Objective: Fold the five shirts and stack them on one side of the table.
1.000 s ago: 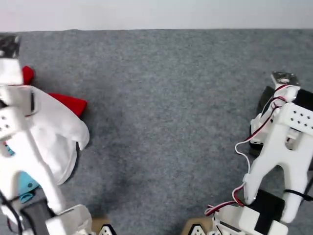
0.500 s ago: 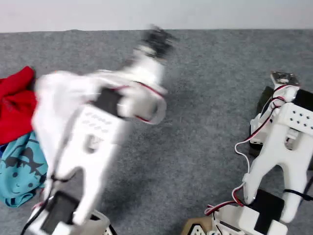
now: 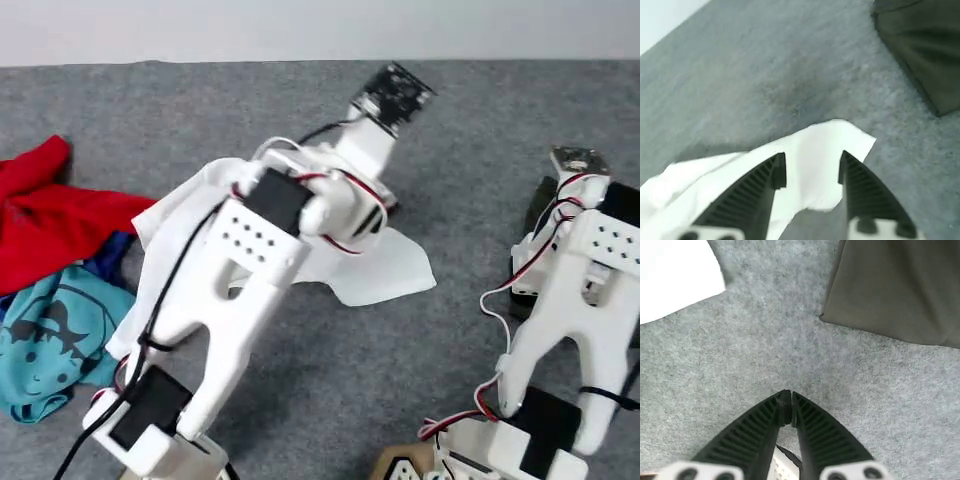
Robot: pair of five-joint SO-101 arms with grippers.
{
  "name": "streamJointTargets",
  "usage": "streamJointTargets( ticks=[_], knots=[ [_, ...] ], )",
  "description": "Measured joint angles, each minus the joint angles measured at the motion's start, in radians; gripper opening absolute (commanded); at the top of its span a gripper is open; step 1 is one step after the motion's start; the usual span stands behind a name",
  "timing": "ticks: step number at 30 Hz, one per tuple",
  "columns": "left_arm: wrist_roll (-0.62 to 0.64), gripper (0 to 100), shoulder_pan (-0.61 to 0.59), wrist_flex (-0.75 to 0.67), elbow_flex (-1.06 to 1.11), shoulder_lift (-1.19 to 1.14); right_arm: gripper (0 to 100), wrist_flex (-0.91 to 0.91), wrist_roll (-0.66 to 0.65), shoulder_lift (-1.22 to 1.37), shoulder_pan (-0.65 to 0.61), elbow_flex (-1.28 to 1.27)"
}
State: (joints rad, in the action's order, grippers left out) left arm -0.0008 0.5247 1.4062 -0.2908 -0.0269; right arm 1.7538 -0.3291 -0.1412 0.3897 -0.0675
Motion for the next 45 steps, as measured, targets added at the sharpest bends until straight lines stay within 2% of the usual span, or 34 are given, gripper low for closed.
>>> streamJointTargets(
  ticks=[4, 8, 14, 20, 25, 33, 41, 45],
  knots=[
    [0.0, 18, -0.084, 0.144, -0.089, 0.0, 15.4, 0.0, 0.0, 0.0, -0.089, 0.0],
    [-0.011, 18, -0.209, 0.302, -0.135, 0.0, 17.8, -0.009, 0.0, 0.002, -0.232, 0.0],
    [-0.025, 18, -0.391, 0.322, -0.032, 0.029, 22.9, -0.121, 0.112, 0.153, -0.377, 0.0],
    [-0.026, 18, -0.471, 0.322, 0.066, 0.08, 23.2, -0.215, 0.184, 0.342, -0.473, 0.0],
    [-0.026, 18, -0.506, 0.324, 0.1, 0.087, 23.2, -0.226, 0.193, 0.459, -0.522, 0.084],
    [-0.026, 18, -0.503, 0.324, 0.107, 0.091, 23.1, -0.235, 0.193, 0.697, -0.52, 0.299],
    [-0.026, 18, -0.505, 0.324, 0.107, 0.091, 22.6, -0.23, 0.196, 0.836, -0.526, 0.382],
    [-0.026, 18, -0.505, 0.324, 0.107, 0.091, 9.9, -0.226, 0.196, 0.861, -0.525, 0.404]
  ],
)
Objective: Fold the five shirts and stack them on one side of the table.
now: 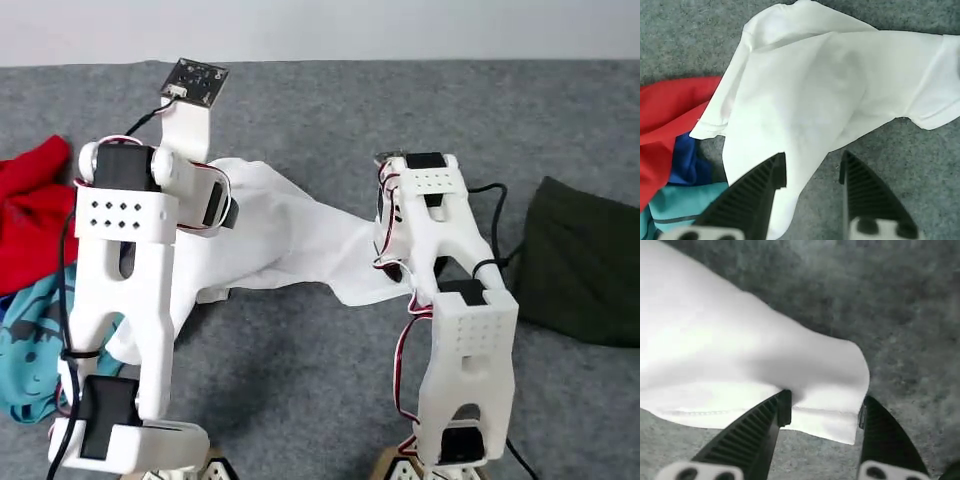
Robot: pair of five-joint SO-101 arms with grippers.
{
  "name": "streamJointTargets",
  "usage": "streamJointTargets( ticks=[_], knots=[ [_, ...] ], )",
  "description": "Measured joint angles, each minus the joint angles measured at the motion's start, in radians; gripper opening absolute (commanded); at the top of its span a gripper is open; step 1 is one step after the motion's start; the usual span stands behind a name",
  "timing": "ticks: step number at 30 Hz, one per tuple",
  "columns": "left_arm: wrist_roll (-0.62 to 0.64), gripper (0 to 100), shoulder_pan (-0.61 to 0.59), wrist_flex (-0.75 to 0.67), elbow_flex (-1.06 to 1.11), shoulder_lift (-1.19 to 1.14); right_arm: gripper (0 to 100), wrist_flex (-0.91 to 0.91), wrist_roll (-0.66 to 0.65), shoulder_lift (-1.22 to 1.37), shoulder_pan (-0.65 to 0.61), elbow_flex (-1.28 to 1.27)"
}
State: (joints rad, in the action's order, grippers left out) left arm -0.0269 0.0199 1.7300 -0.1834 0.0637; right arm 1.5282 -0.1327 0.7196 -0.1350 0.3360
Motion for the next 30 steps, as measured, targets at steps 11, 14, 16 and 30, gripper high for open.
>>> streamJointTargets(
  ticks=[11, 14, 16, 30],
  knots=[
    [0.0, 18, 0.0, 0.0, 0.0, 0.0, 1.0, 0.149, -0.089, 0.034, 0.02, 0.089],
    [0.0, 18, 0.0, 0.0, 0.0, 0.0, 0.9, 0.224, -0.124, 0.043, 0.021, 0.209],
    [0.0, 18, 0.0, 0.0, 0.0, 0.0, 0.9, 0.226, -0.135, 0.037, 0.055, 0.29],
    [-0.232, 18, 0.061, -0.002, 0.29, 0.0, 0.9, 0.226, -0.235, -0.27, 0.296, 0.535]
  ],
)
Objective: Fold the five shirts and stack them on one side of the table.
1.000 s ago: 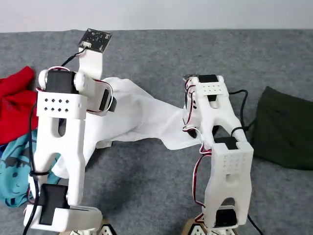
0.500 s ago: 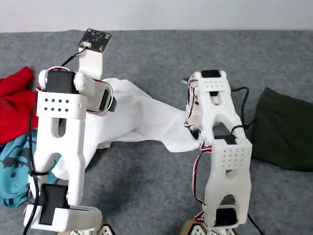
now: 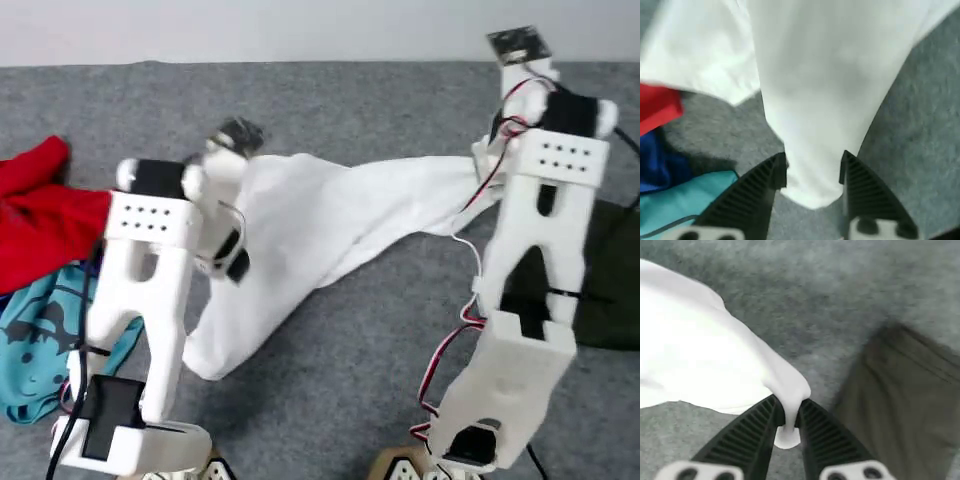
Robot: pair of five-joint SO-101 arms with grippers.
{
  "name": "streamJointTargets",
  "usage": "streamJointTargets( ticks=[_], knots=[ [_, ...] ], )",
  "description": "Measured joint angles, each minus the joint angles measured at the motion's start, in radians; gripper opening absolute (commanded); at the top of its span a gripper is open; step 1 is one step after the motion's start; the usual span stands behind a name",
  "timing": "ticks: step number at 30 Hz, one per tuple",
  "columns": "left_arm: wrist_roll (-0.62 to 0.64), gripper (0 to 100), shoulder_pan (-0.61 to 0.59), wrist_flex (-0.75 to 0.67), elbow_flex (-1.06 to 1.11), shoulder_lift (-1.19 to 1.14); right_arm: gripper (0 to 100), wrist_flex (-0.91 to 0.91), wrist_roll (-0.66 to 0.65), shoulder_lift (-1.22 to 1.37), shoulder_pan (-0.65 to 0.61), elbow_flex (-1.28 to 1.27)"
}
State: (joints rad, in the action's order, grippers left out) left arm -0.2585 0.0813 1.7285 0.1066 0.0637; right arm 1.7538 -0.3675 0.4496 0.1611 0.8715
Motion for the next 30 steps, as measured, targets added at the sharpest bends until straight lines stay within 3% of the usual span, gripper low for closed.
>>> streamJointTargets(
  ticks=[4, 10, 14, 18, 24, 30],
  knots=[
    [-0.072, 18, 0.078, -0.005, 0.133, 0.0, 0.9, 0.0, -0.008, -0.035, 0.005, 0.0],
    [-0.095, 18, 0.19, -0.129, 0.296, 0.0, 0.9, 0.0, -0.008, -0.04, 0.005, 0.0],
    [-0.095, 18, 0.176, -0.233, 0.387, 0.0, 0.9, 0.0, -0.008, -0.04, 0.005, 0.0],
    [-0.1, 18, 0.089, -0.304, 0.39, -0.077, 0.9, 0.0, -0.008, -0.04, 0.005, 0.0],
    [-0.103, 18, -0.11, -0.339, 0.153, -0.334, 0.9, 0.0, -0.008, -0.04, 0.005, 0.0],
    [-0.103, 16, -0.189, -0.19, -0.333, -0.526, 0.9, 0.002, -0.008, -0.04, 0.005, 0.0]
  ],
)
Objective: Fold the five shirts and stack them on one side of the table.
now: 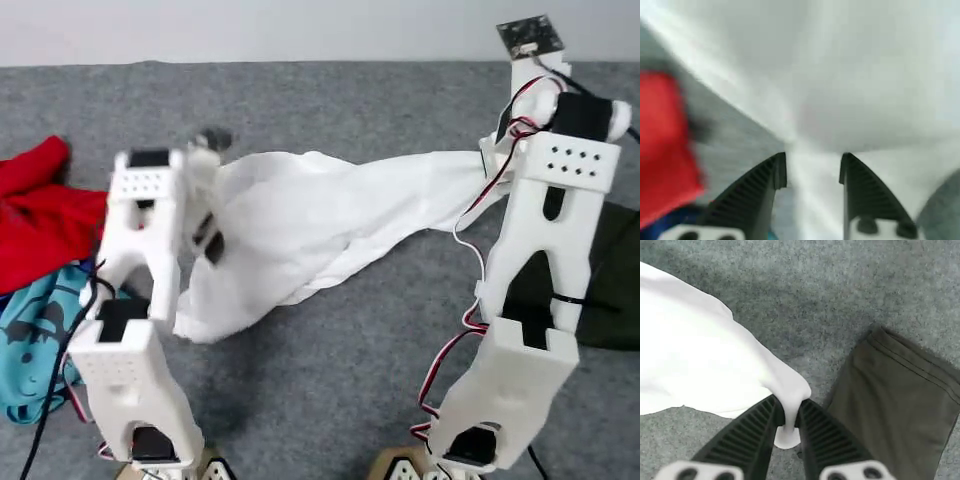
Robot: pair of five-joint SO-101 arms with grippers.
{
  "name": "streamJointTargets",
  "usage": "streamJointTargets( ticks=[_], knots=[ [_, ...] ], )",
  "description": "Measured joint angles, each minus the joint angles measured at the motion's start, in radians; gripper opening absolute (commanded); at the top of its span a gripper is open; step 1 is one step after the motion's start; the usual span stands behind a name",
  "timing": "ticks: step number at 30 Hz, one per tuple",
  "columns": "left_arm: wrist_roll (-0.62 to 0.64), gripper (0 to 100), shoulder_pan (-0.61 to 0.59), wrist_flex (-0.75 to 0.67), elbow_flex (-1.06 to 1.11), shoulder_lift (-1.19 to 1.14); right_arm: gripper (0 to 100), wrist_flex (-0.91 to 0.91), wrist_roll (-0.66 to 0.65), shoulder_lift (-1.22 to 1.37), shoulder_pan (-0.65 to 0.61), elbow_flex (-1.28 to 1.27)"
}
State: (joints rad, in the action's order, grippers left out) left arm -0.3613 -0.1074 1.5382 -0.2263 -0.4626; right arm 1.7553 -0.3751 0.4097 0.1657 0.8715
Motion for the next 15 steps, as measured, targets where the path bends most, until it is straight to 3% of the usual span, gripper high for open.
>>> streamJointTargets(
  ticks=[7, 11, 15],
  knots=[
    [-0.005, 15, 0.003, 0.18, -0.537, -0.051, 0.9, 0.0, 0.0, 0.0, 0.003, 0.0],
    [0.006, 15, 0.014, 0.189, -0.526, -0.018, 0.9, 0.0, -0.002, 0.0, 0.015, 0.0],
    [0.006, 15, 0.081, 0.189, -0.368, 0.075, 0.9, 0.0, -0.002, 0.0, 0.031, 0.0]
  ],
)
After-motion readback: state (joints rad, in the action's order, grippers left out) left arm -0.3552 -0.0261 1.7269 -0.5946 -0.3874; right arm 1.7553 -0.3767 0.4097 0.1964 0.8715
